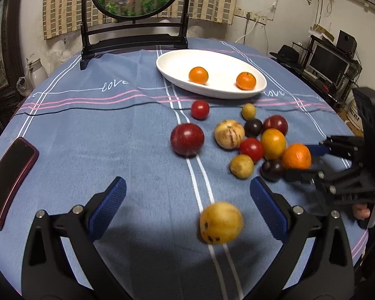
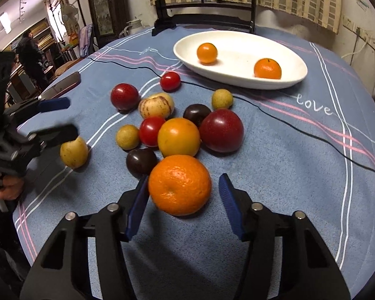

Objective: Organize fruits
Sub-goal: 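Grasp the yellow pear with the left tool while the right tool grasps a tangerine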

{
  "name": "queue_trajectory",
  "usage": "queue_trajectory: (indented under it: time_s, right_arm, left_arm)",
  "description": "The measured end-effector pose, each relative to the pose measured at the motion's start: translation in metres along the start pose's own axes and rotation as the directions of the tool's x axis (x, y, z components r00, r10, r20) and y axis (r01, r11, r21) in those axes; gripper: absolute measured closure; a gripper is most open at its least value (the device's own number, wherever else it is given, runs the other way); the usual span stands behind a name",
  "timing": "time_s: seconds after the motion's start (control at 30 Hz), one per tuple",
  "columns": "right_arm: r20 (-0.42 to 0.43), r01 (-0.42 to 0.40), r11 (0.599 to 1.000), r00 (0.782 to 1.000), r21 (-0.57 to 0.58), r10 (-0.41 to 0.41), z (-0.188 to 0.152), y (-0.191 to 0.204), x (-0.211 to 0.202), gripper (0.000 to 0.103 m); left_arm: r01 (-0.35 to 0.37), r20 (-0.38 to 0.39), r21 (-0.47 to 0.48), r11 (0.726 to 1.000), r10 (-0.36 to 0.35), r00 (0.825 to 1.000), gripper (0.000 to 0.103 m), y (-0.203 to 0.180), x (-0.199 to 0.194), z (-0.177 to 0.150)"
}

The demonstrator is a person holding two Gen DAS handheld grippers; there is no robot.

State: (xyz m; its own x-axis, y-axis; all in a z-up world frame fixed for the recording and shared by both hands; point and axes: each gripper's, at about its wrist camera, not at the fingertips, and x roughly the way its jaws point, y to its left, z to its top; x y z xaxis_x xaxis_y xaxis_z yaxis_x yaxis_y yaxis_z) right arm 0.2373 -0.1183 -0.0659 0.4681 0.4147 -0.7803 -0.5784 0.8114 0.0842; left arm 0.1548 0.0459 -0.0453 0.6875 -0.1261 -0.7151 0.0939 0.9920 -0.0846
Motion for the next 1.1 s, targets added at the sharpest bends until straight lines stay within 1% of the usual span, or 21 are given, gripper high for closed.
queue_trajectory:
  time_s: [0.07,0.13,0.23,0.33,0.37,0.43,0.5,0.57,0.7,0.83,0.87,0.9,1.0,1.1]
  right_arm:
    - [0.003,0.016,1.000,1.000,-0.006,-0.016,0.000,0.002,-0.001,0.048]
    - [0.000,0.031,0.999,1.000,-0.014,-0.031,-0.001,0.007,-0.001,0.055]
    - [-0.003,0.088,0.996,0.996,-0.026,-0.089,-0.002,0.017,-0.001,0.057]
    - [0.003,0.078,0.997,0.997,0.025,-0.079,-0.004,0.013,-0.003,0.057]
    - [0.011,0.061,0.997,0.998,0.055,-0.062,-0.006,0.010,-0.005,0.057]
    - [0.034,0.023,0.994,0.999,0.106,-0.027,-0.010,0.004,-0.011,0.057]
    - [0.054,0.004,0.992,0.998,0.128,-0.011,-0.011,0.002,-0.015,0.057]
    - [0.058,-0.012,0.989,0.998,0.147,0.004,-0.012,-0.001,-0.016,0.057]
    - [0.049,-0.031,0.982,0.999,0.185,0.022,-0.013,-0.009,-0.015,0.057]
    - [0.058,-0.039,0.981,0.998,0.191,0.028,-0.015,-0.009,-0.017,0.057]
    - [0.059,-0.039,0.981,0.998,0.190,0.028,-0.015,-0.009,-0.017,0.057]
    - [0.060,-0.039,0.981,0.998,0.190,0.028,-0.015,-0.009,-0.017,0.057]
    - [0.062,-0.042,0.981,0.998,0.191,0.031,-0.015,-0.009,-0.017,0.057]
    - [0.061,-0.045,0.980,0.998,0.196,0.033,-0.015,-0.011,-0.017,0.057]
  left_arm:
    - [-0.028,-0.010,0.017,0.999,0.028,1.000,0.002,-0.004,-0.002,-0.005]
    - [-0.041,-0.014,0.045,0.998,0.042,0.999,0.002,-0.010,-0.006,-0.011]
    - [-0.028,-0.016,0.072,0.997,0.029,0.999,0.003,-0.016,-0.010,-0.017]
    - [-0.027,-0.014,0.091,0.996,0.028,1.000,0.004,-0.020,-0.010,-0.019]
    - [-0.024,-0.013,0.095,0.995,0.025,1.000,0.007,-0.021,-0.010,-0.019]
    - [-0.008,-0.023,0.099,0.995,0.010,1.000,0.016,-0.021,-0.007,-0.019]
    - [0.011,-0.048,0.094,0.995,-0.006,0.999,0.032,-0.021,-0.003,-0.021]
    - [0.010,-0.061,0.085,0.996,-0.005,0.998,0.037,-0.020,0.000,-0.021]
    - [0.015,-0.057,0.093,0.996,-0.009,0.998,0.037,-0.022,-0.001,-0.022]
    - [0.015,-0.080,0.116,0.993,-0.005,0.997,0.051,-0.027,0.004,-0.024]
    - [0.018,-0.088,0.118,0.993,-0.007,0.996,0.056,-0.028,0.006,-0.024]
    - [0.023,-0.096,0.118,0.993,-0.011,0.995,0.059,-0.028,0.007,-0.025]
    - [0.034,-0.100,0.121,0.992,-0.022,0.995,0.064,-0.029,0.007,-0.026]
    - [0.034,-0.104,0.127,0.991,-0.021,0.994,0.064,-0.030,0.008,-0.026]
